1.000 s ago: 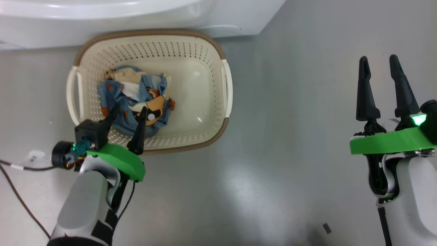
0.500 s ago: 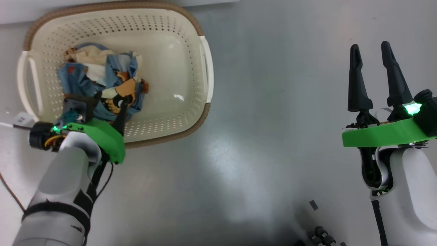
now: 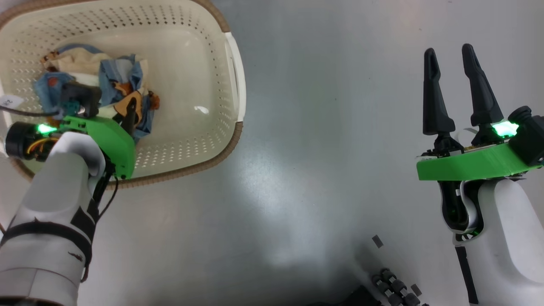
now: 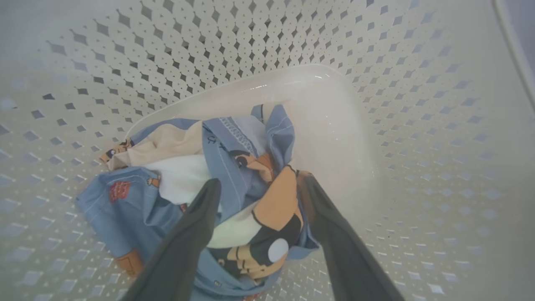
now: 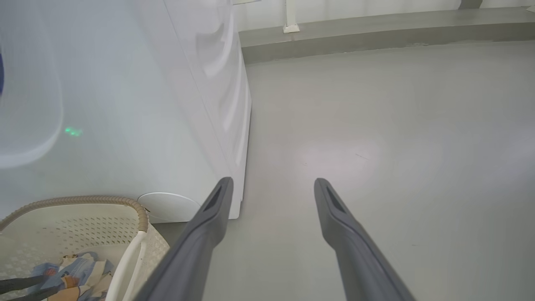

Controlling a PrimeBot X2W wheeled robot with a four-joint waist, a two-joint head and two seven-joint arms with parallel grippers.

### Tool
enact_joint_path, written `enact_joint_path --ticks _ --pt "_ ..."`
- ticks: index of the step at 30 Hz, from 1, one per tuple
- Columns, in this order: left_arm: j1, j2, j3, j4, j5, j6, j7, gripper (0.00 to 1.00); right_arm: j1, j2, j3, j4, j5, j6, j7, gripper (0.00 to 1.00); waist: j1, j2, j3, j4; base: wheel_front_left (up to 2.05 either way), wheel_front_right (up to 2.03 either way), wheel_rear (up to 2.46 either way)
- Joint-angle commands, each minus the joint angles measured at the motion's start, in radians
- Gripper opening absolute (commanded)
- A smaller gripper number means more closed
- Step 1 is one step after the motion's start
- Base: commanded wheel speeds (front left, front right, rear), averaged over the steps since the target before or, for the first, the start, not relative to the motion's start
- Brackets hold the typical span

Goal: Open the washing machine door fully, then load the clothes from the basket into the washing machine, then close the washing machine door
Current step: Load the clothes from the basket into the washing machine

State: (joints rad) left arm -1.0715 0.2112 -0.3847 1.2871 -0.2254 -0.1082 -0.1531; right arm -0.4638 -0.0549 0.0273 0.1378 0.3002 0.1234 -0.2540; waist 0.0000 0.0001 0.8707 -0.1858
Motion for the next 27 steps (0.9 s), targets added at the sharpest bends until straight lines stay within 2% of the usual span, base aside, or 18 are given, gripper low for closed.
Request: enact_joint_path --ticks 1,12,23,24,25,26,27 --pt "-0.001 0.043 0.009 -0.003 0.010 0.013 0.009 1.00 0.018 0.005 0.024 -0.028 0.007 0.007 -0.008 1.00 0.0000 -0.0001 0.015 -0.015 0.00 0.00 0.00" --pt "-0.037 0.077 -0.031 0.002 0.035 0.032 0.081 1.00 0.011 0.005 0.055 -0.047 0.031 0.007 -0.008 1.00 0.0000 -0.0001 0.055 -0.055 0.00 0.00 0.00" --pt "-0.045 0.108 -0.060 0.003 0.038 0.028 0.137 1.00 0.006 0.005 0.079 -0.060 0.047 0.007 -0.008 1.00 0.0000 -0.0001 0.082 -0.088 0.00 0.00 0.00" --pt "-0.044 0.111 -0.060 0.003 0.036 0.028 0.138 0.55 0.006 0.005 0.080 -0.061 0.048 0.007 -0.008 1.00 0.0000 -0.0001 0.082 -0.090 0.00 0.00 0.00" --pt "-0.043 0.115 -0.060 0.003 0.033 0.028 0.140 0.34 0.006 0.005 0.082 -0.063 0.048 0.007 -0.008 1.00 0.0000 -0.0001 0.081 -0.093 0.00 0.00 0.00" --pt "-0.041 0.117 -0.059 0.003 0.031 0.028 0.144 0.01 0.007 0.005 0.082 -0.064 0.049 0.007 -0.008 1.00 0.0000 -0.0001 0.081 -0.094 0.00 0.00 0.00" --pt "-0.041 0.119 -0.059 0.003 0.028 0.028 0.144 0.00 0.008 0.005 0.081 -0.065 0.049 0.007 -0.008 1.00 0.0000 -0.0001 0.080 -0.095 0.00 0.00 0.00"
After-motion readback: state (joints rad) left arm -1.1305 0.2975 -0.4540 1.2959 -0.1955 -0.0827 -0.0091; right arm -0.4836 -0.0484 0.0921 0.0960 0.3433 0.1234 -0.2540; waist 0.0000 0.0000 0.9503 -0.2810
